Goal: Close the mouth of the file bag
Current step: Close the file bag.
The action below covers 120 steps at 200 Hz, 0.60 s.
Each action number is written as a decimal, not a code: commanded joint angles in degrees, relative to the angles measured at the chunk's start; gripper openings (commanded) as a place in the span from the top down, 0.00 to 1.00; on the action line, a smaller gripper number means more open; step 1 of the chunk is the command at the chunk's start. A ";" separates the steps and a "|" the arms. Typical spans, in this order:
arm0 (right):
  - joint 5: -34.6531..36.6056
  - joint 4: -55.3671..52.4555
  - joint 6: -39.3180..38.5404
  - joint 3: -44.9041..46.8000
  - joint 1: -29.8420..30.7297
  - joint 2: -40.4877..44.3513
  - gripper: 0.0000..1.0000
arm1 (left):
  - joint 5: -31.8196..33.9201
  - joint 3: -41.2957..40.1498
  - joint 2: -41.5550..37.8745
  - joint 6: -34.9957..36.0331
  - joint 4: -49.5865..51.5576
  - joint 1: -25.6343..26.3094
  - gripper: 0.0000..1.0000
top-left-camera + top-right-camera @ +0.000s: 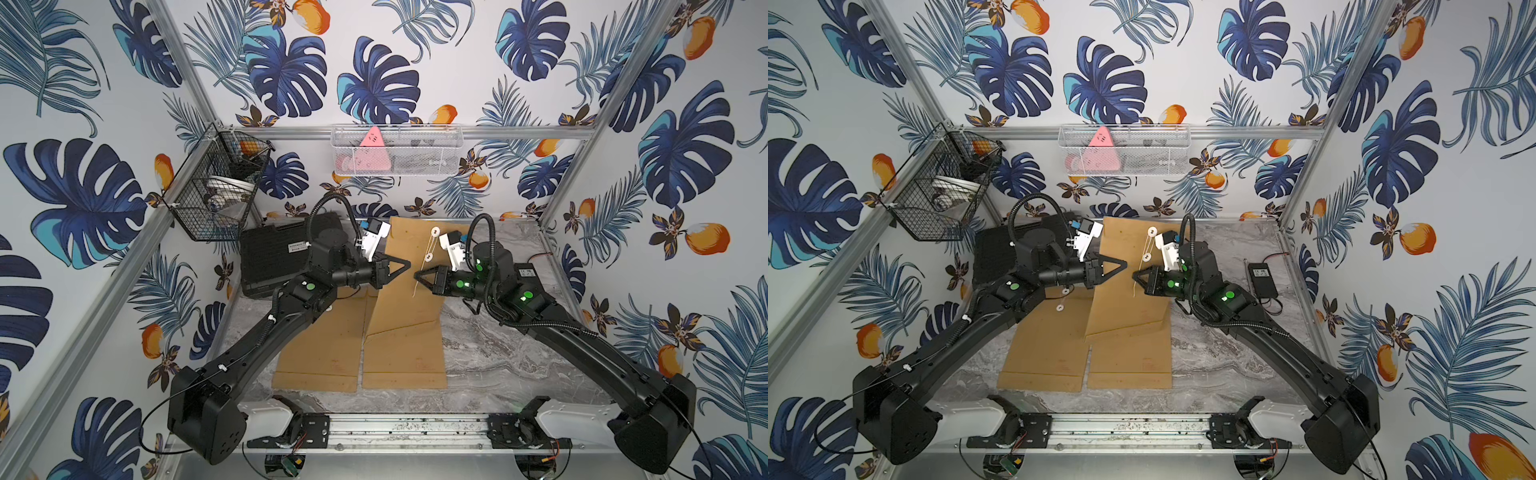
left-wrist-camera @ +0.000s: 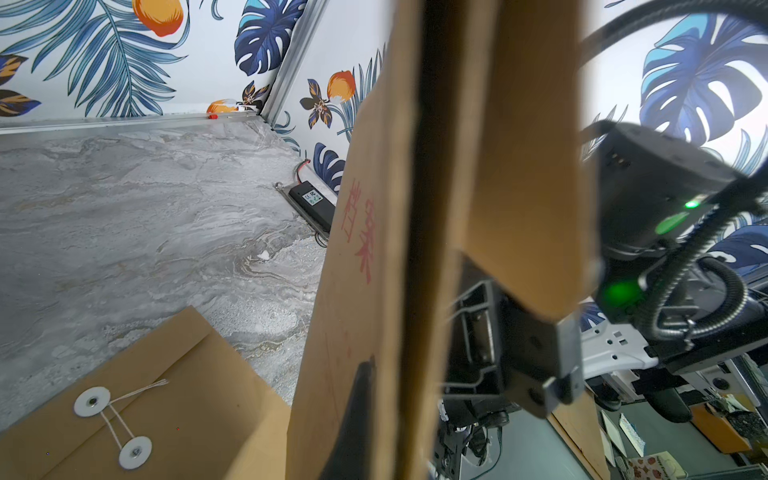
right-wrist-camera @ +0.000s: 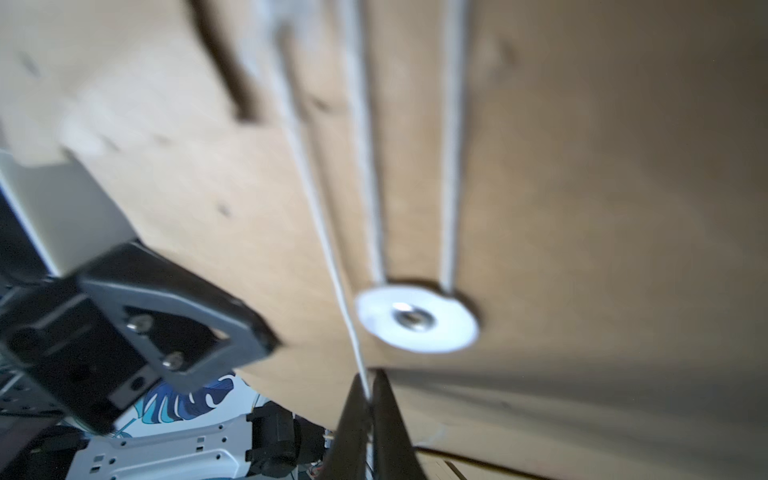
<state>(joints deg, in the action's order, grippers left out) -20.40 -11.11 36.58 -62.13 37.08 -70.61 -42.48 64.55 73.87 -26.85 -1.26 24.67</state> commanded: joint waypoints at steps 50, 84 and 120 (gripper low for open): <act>5.30 10.17 -1.13 4.94 1.41 1.70 0.87 | -2.09 1.27 -0.22 -0.92 -1.91 0.03 1.00; 7.06 10.60 -1.77 5.97 1.93 1.73 0.95 | -2.12 1.24 -0.16 -0.86 -1.76 -0.03 1.00; 8.06 8.80 -2.03 6.65 2.12 3.17 1.00 | -1.41 1.41 -0.47 0.82 0.12 -0.30 1.00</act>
<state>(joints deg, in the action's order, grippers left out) -14.15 -3.53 35.29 -55.61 39.07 -68.47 -43.27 65.34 73.82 -27.27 -1.19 24.64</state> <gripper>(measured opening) 0.059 0.055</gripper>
